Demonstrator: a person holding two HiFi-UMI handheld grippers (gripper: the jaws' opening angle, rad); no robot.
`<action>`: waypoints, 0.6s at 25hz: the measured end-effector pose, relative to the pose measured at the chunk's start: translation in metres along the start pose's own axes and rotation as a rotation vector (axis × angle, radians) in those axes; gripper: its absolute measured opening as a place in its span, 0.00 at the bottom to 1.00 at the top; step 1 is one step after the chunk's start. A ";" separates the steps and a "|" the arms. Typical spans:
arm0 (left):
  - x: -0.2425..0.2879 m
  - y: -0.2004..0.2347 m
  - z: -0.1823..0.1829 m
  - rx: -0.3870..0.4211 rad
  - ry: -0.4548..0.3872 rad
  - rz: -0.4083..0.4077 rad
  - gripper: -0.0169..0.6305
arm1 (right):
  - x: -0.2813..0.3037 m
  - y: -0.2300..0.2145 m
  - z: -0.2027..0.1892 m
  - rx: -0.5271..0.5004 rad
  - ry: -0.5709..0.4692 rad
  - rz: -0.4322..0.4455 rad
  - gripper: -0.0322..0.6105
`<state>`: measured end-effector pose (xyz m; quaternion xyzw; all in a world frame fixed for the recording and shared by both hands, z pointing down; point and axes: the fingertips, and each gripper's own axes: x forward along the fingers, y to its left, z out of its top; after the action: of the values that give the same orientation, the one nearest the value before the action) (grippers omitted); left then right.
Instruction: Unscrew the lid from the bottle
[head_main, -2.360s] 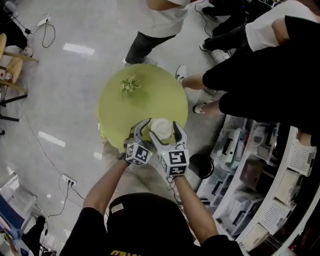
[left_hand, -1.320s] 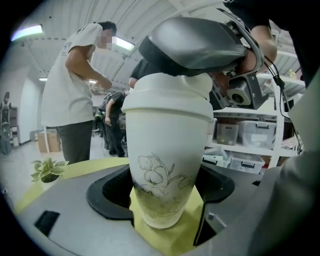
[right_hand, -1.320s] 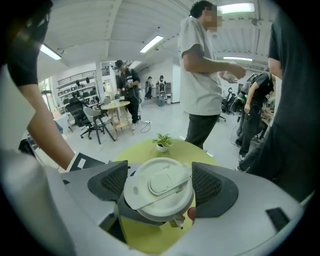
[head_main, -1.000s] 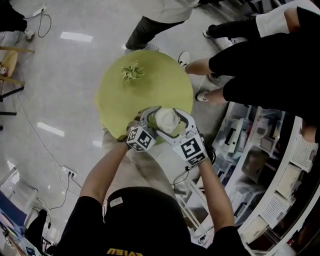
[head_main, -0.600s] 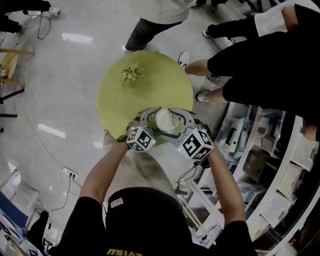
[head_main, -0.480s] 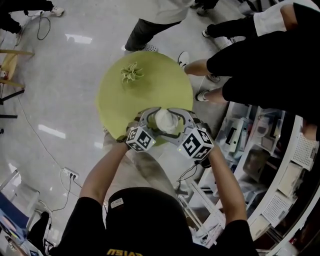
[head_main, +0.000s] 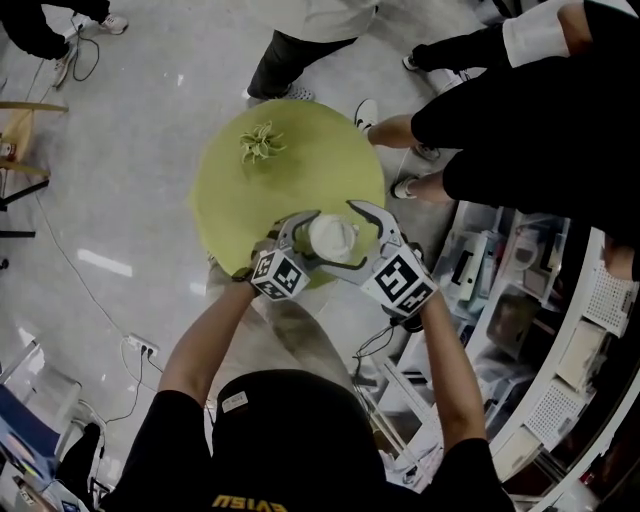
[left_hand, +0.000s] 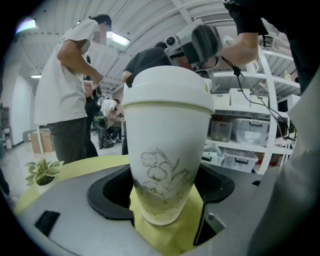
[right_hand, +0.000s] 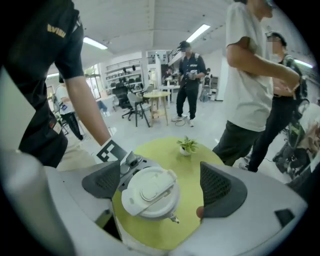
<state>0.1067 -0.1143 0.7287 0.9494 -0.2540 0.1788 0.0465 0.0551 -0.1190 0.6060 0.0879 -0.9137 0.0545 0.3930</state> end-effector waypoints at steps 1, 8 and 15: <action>-0.001 0.000 0.000 0.002 0.001 0.000 0.63 | -0.004 -0.001 0.006 0.028 -0.033 -0.029 0.82; -0.001 -0.001 -0.001 -0.002 0.012 0.009 0.63 | -0.004 -0.008 0.001 0.231 -0.083 -0.335 0.79; -0.001 0.001 -0.002 -0.005 0.015 0.005 0.63 | -0.004 -0.003 -0.022 0.520 -0.101 -0.587 0.73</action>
<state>0.1051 -0.1143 0.7309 0.9472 -0.2567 0.1855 0.0502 0.0742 -0.1181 0.6179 0.4446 -0.8236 0.1652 0.3109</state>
